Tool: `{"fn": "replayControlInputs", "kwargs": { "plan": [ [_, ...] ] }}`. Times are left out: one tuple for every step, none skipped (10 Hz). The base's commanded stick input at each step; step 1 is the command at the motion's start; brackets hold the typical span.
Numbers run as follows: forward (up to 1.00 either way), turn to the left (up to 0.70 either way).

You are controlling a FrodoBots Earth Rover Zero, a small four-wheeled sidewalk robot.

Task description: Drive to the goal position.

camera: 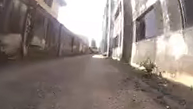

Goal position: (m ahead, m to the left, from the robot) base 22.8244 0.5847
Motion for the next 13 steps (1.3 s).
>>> {"fn": "replayControlInputs", "kwargs": {
  "plan": [
    [1.00,0.00],
    [1.00,0.00],
    [1.00,0.00],
    [1.00,-0.08],
    [1.00,-0.17],
    [1.00,-0.26],
    [1.00,0.00],
    [1.00,0.00],
    [1.00,0.00],
    [1.00,0.00],
    [1.00,0.00],
    [1.00,0.00],
    [1.00,0.00]
  ]
}}
